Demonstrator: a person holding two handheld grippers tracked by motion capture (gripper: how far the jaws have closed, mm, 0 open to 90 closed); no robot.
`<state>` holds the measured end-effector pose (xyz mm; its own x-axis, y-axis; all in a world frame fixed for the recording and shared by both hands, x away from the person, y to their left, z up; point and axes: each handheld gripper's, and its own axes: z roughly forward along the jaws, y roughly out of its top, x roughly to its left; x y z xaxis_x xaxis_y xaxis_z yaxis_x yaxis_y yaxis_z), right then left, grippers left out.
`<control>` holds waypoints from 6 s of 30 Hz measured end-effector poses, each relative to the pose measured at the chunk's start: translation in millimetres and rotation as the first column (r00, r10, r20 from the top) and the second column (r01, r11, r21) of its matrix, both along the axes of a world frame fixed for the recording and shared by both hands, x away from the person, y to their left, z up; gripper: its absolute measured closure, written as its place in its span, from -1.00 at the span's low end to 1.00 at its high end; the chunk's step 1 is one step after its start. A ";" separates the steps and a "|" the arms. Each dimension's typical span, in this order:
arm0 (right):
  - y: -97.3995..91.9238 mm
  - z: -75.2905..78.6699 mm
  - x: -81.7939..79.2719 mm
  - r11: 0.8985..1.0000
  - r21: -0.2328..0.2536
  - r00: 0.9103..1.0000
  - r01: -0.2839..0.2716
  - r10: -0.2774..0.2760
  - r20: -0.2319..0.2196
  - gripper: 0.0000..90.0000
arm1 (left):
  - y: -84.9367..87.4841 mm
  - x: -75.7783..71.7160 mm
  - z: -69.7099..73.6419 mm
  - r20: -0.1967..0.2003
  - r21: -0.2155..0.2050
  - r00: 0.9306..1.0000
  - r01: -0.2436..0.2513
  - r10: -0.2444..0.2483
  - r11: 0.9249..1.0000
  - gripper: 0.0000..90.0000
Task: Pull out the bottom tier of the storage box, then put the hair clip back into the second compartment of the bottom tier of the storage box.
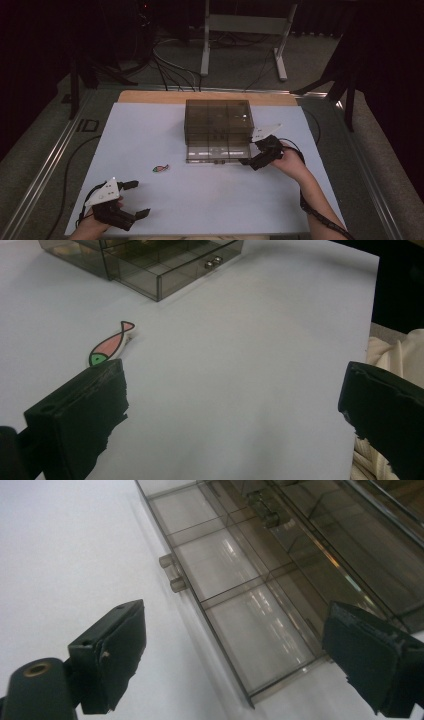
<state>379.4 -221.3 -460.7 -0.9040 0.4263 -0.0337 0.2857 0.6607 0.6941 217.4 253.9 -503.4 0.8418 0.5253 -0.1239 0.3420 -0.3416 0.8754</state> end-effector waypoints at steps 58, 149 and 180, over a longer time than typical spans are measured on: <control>-46.0 -37.1 -90.7 0.944 0.218 0.964 0.246 -0.261 0.043 -0.75 | -0.3 2.3 -0.3 -0.003 -0.013 1.000 0.006 -0.006 1.000 -1.00; -35.7 -35.5 -96.6 0.966 0.198 0.981 0.167 -0.183 0.066 -0.75 | -33.5 70.3 60.2 0.056 -0.001 0.998 -0.024 0.024 1.000 -1.00; -34.4 -36.3 -97.3 0.968 0.199 0.984 0.152 -0.166 0.056 -0.75 | -25.9 115.6 13.9 -0.055 0.085 0.993 -0.095 0.100 0.992 -1.00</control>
<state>282.1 -255.7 -497.0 -0.8222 0.5692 0.0009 0.3210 0.4624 0.8265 333.0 228.0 -489.5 0.7785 0.6150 -0.1254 0.4276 -0.3735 0.8232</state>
